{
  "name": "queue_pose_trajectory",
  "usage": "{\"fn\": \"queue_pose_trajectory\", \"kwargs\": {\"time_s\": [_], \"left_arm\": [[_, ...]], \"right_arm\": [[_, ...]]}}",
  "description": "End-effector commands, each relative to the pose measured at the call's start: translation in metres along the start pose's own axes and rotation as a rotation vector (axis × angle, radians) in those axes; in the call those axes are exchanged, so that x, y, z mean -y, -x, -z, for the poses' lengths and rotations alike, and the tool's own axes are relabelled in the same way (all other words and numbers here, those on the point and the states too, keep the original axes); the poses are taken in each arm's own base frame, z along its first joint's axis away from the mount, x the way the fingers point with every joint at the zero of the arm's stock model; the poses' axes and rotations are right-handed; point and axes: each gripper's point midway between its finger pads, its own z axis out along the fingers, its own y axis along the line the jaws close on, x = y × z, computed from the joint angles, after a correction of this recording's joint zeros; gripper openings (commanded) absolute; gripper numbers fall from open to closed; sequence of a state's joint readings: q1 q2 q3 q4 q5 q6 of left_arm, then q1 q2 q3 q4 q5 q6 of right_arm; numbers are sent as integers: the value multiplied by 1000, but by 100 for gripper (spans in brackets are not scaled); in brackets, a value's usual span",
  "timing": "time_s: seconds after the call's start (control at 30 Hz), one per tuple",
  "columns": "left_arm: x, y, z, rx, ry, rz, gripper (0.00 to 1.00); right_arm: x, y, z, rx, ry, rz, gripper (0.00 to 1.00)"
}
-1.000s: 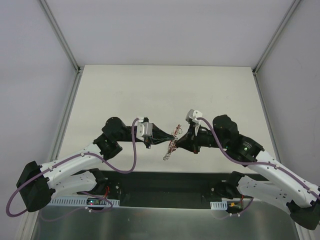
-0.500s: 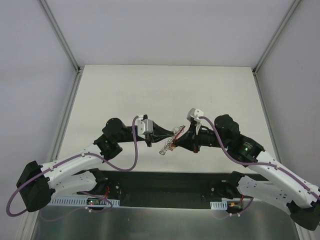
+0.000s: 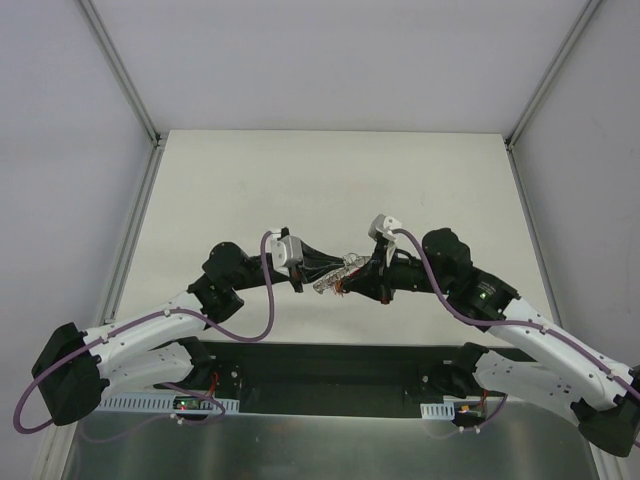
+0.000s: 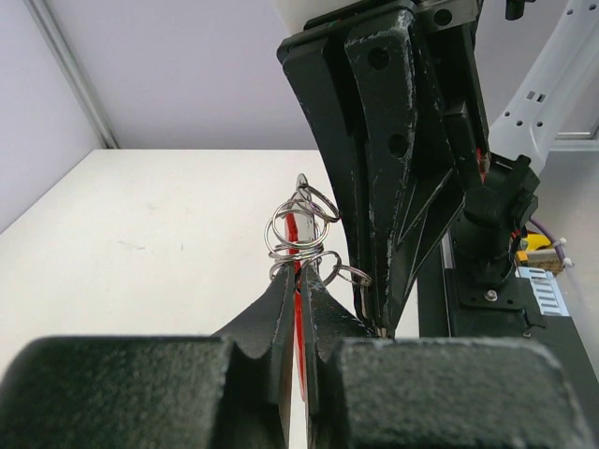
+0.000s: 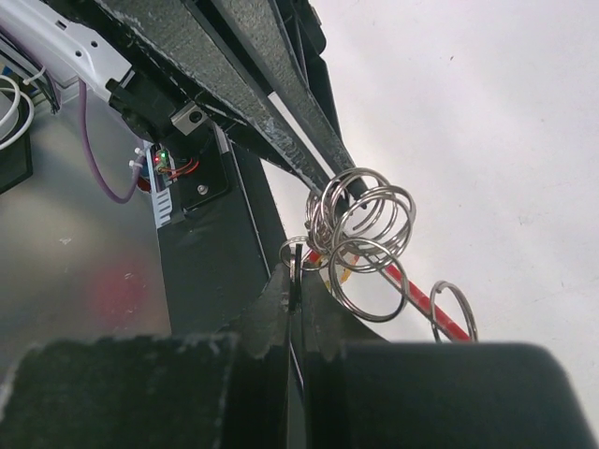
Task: Remove the keys from the keyring
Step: Adjust the key on the keyring.
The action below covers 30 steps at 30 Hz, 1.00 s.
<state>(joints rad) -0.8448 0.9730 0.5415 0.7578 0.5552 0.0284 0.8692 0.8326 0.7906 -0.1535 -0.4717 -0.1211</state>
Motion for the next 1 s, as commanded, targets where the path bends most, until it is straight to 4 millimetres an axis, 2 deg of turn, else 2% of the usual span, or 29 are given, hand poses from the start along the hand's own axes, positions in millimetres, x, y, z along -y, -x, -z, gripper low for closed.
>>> {"fn": "queue_pose_trajectory", "kwargs": {"time_s": [0.0,0.63,0.97], "left_arm": [[-4,48,1,188,32,-41,0],[4,54,-3,285,-15,68,0],[-12,49,-1,276,79,77,0]], "right_arm": [[-8,10,-2,33,36,3,1],[5,12,-7,49,-35,-17,1],[1,18,-5,84,-19,-24,1]]}}
